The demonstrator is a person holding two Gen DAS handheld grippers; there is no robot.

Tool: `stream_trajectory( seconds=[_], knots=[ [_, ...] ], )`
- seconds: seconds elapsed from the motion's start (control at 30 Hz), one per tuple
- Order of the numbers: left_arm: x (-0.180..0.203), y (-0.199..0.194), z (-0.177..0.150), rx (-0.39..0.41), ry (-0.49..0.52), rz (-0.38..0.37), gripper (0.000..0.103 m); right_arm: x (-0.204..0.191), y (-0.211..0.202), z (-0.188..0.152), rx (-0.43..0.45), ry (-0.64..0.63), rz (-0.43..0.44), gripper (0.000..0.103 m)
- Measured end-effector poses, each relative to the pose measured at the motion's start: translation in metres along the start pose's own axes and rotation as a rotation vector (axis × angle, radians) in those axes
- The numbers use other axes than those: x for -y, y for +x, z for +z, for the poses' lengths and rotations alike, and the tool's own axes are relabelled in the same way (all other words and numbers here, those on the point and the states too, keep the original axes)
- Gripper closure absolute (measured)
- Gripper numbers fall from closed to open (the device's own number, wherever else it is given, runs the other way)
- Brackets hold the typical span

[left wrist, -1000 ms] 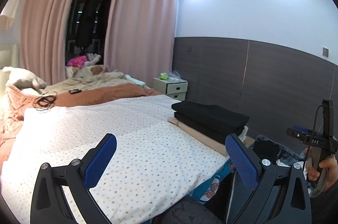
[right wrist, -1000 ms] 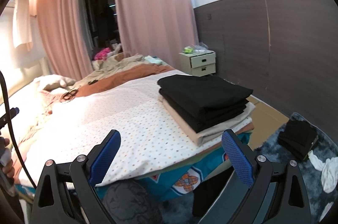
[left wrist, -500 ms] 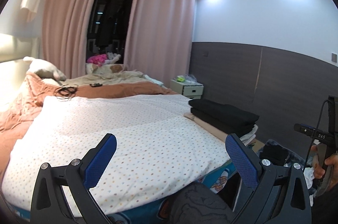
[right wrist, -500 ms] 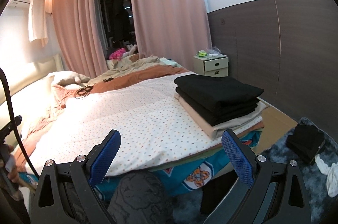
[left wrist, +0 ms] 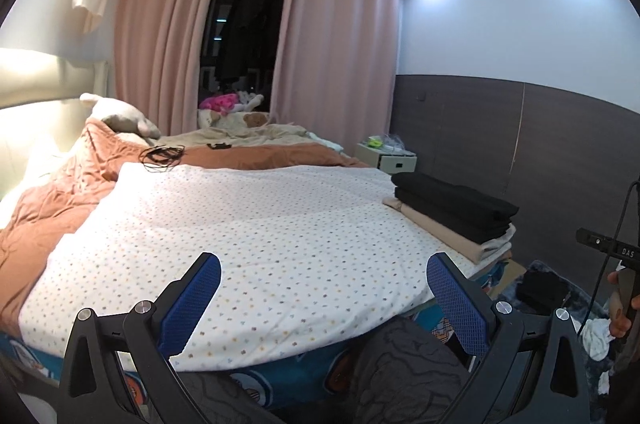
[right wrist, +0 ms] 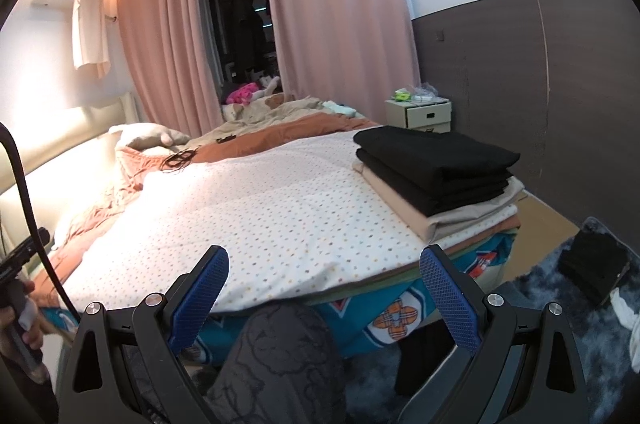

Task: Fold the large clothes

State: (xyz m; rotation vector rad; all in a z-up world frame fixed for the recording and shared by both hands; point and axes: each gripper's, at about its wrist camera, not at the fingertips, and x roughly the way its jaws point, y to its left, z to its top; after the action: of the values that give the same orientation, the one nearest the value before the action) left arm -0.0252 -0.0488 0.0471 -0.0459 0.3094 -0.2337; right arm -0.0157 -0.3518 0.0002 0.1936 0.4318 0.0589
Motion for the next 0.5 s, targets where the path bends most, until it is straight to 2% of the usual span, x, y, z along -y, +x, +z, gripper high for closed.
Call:
stream_trajectory(
  seconds=[0.33,0.5],
  knots=[
    [0.003,0.0,-0.011,-0.02,0.025,0.021,0.0,-0.015,0.022,-0.02,-0.06,0.022,0.029,0.007],
    [0.003,-0.002,-0.013,-0.014,0.03,0.021,0.0,-0.021,0.023,-0.021,-0.055,0.016,0.037,0.007]
  ],
)
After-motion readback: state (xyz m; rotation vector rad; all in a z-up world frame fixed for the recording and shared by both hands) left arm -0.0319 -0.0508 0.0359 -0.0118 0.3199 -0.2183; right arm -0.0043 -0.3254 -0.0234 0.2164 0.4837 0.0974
